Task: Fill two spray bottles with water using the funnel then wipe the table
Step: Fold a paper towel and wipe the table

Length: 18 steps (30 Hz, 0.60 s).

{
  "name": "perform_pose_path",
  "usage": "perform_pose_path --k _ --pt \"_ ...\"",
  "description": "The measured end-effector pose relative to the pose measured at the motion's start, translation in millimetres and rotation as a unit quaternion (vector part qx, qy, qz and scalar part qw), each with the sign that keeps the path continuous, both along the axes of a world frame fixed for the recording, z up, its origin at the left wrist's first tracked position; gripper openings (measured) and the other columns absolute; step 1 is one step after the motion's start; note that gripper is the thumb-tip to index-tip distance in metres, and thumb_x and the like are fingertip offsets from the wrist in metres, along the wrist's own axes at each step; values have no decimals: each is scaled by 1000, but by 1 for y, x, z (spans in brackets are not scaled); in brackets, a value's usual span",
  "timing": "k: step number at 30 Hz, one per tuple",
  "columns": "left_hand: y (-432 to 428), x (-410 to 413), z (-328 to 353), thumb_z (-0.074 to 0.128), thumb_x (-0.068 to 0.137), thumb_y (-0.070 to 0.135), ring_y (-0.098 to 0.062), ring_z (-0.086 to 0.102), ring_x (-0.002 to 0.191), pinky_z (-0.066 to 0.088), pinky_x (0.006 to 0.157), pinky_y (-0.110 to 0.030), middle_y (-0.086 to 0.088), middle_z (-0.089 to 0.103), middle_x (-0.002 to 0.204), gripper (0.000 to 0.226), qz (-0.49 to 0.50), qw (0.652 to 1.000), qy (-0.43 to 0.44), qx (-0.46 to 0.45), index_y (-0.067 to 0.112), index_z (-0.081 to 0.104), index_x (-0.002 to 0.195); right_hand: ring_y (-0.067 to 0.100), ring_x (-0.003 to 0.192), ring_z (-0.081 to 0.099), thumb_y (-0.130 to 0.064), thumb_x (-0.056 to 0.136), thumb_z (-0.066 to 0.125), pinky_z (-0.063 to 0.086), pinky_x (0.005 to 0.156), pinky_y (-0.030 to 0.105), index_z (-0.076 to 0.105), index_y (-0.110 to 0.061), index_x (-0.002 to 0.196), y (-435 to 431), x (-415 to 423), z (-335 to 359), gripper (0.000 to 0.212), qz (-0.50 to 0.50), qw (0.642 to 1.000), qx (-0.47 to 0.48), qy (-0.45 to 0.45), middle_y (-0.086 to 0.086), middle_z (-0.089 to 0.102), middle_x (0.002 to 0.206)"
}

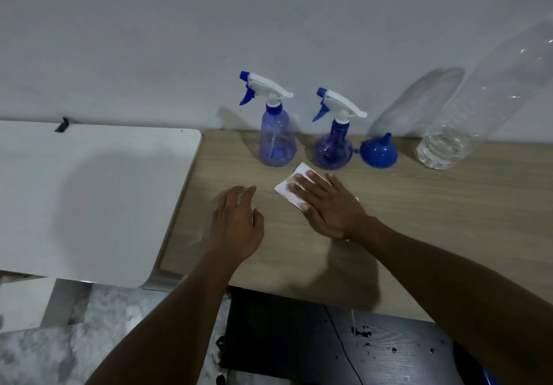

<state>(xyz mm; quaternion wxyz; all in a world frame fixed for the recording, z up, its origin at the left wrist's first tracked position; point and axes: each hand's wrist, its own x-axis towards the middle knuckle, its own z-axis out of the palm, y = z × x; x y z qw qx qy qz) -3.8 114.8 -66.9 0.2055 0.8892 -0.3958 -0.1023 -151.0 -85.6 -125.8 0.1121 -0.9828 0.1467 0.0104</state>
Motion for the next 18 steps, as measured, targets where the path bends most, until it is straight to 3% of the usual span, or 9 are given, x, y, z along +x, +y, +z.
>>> perform_pose_path --k 5,9,13,18 --pt "-20 -42 3 59 88 13 -36 45 132 42 103 -48 -18 49 142 51 7 1000 6 8 10 54 138 16 156 1 -44 105 18 7 123 55 4 -38 159 -19 -81 -2 57 -135 991 -1 -5 -9 3 168" --pt "-40 -82 4 50 84 23 -40 47 130 45 101 -51 -20 50 139 54 -12 1000 6 -3 10 57 136 18 156 -1 -43 103 18 1 123 56 5 -37 159 -36 -131 1 58 -206 979 6 5 -8 1 168" --pt "-54 -112 7 42 85 31 -38 50 127 48 100 -51 -19 54 136 56 -30 999 -7 -9 10 59 133 22 156 -1 -43 103 17 1 122 56 8 -32 160 -48 -144 13 59 -194 980 31 4 -4 6 169" --pt "-53 -127 13 56 93 21 -31 41 137 42 106 -49 -12 45 146 50 -18 999 -19 23 16 50 142 19 155 11 -46 100 13 14 120 58 21 -27 159 -58 -137 14 62 -96 995 13 8 -3 20 167"
